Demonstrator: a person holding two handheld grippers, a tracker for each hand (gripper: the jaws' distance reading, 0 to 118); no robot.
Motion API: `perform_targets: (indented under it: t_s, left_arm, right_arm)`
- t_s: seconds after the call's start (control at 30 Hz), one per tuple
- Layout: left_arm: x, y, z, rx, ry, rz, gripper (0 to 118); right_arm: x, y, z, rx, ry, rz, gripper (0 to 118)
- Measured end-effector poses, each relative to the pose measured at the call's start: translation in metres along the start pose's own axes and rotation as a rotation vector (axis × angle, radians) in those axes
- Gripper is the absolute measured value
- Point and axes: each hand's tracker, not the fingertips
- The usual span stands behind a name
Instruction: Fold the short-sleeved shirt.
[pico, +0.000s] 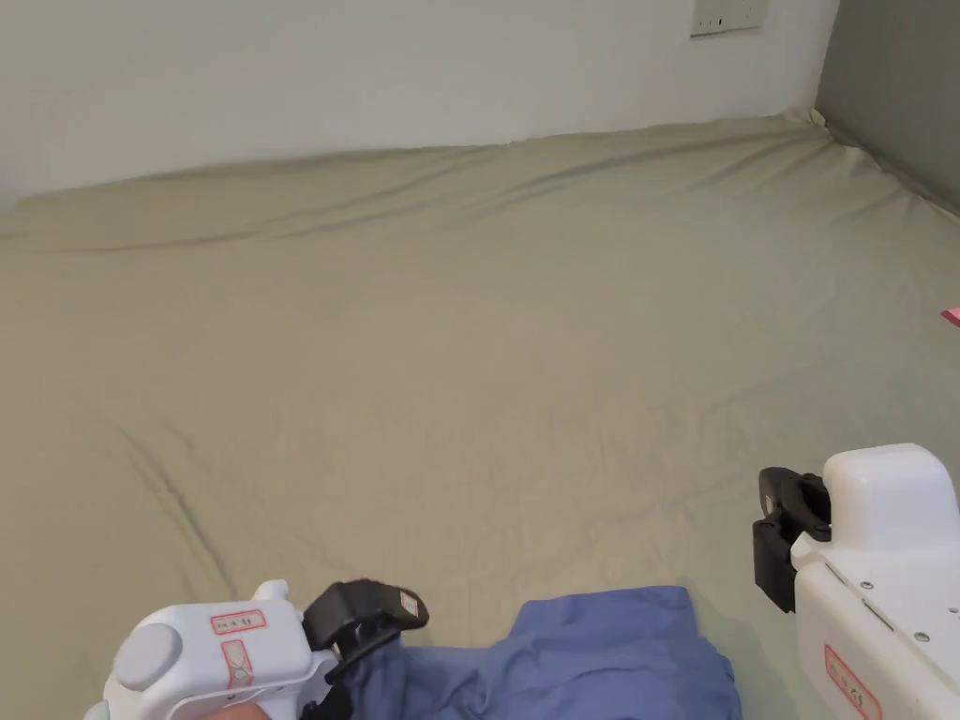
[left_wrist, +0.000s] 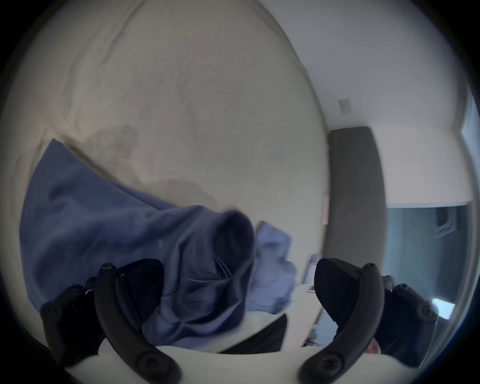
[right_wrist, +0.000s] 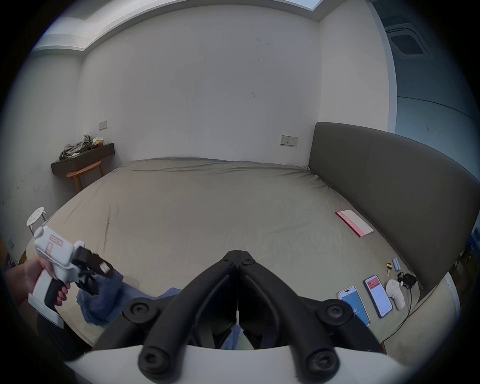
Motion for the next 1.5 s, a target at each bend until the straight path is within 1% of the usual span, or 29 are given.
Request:
perform_targets:
  t_s: [0.03,0.07,0.1,0.13,0.17,0.2,0.23,0.27,0.3,0.37,0.43,0.47,0.7,0.77,0.97,1.03,1.17,1.23,1.37,1.5]
  left_arm:
    - [0.004,0.001,0.007,0.005,-0.024,-0.011,114]
    - [0.008,0.002,0.015,0.013,-0.043,-0.050,113]
    - [0.012,0.003,0.025,0.036,-0.043,-0.101,108]
    - [0.017,0.003,0.035,0.074,-0.027,-0.158,99]
    - [0.021,0.002,0.045,0.116,0.007,-0.220,81]
    - [0.024,0.000,0.055,0.165,0.081,-0.297,45]
    - [0.025,-0.003,0.061,0.198,0.132,-0.349,21]
    - [0.023,-0.007,0.066,0.233,0.189,-0.402,9]
    - [0.019,-0.012,0.068,0.267,0.241,-0.446,6]
    - [0.012,-0.024,0.068,0.324,0.318,-0.532,5]
    - [0.007,-0.040,0.058,0.332,0.392,-0.627,0]
    - [0.003,-0.049,0.051,0.336,0.416,-0.677,0]
    - [-0.007,-0.097,-0.031,0.263,0.493,-0.912,0]
    - [-0.007,-0.108,-0.055,0.293,0.590,-1.003,0]
    - [0.013,-0.124,-0.076,0.311,0.687,-1.132,0]
    - [0.019,-0.128,-0.078,0.308,0.652,-1.141,0]
    - [0.034,-0.136,-0.086,0.171,0.414,-1.138,0]
    - [0.040,-0.138,-0.086,0.131,0.338,-1.115,0]
    - [0.046,-0.126,-0.052,0.180,0.172,-0.952,0]
    - [0.033,-0.093,0.004,0.303,0.166,-0.837,0]
  right_arm:
    - [-0.001,0.001,0.000,0.001,0.002,0.000,3]
    - [-0.002,0.001,0.001,0.004,0.004,0.001,3]
    - [-0.003,0.002,0.001,0.007,0.005,0.004,3]
    - [-0.004,0.002,0.002,0.009,0.007,0.008,3]
    - [-0.007,0.003,0.003,0.011,0.010,0.011,3]
    - [-0.008,0.003,0.004,0.013,0.012,0.013,3]
    - [-0.010,0.003,0.004,0.015,0.015,0.016,3]
    - [-0.012,0.004,0.005,0.016,0.017,0.019,3]
    - [-0.015,0.004,0.006,0.017,0.020,0.021,3]
    - [-0.019,0.004,0.007,0.017,0.026,0.027,3]
    - [-0.023,0.004,0.009,0.017,0.030,0.034,3]
    - [-0.025,0.004,0.009,0.016,0.033,0.038,3]
    - [-0.032,0.004,0.012,0.009,0.040,0.064,3]
    - [-0.033,0.004,0.015,0.013,0.038,0.069,3]
    - [-0.032,0.003,0.016,0.007,0.037,0.079,3]
    - [-0.032,0.002,0.014,0.001,0.038,0.075,3]
    - [-0.032,0.001,0.009,-0.009,0.044,0.066,3]
    - [-0.033,0.002,0.010,-0.008,0.045,0.070,3]
    - [-0.032,0.006,0.013,0.002,0.041,0.077,3]
    - [-0.032,0.009,0.012,0.009,0.041,0.072,3]
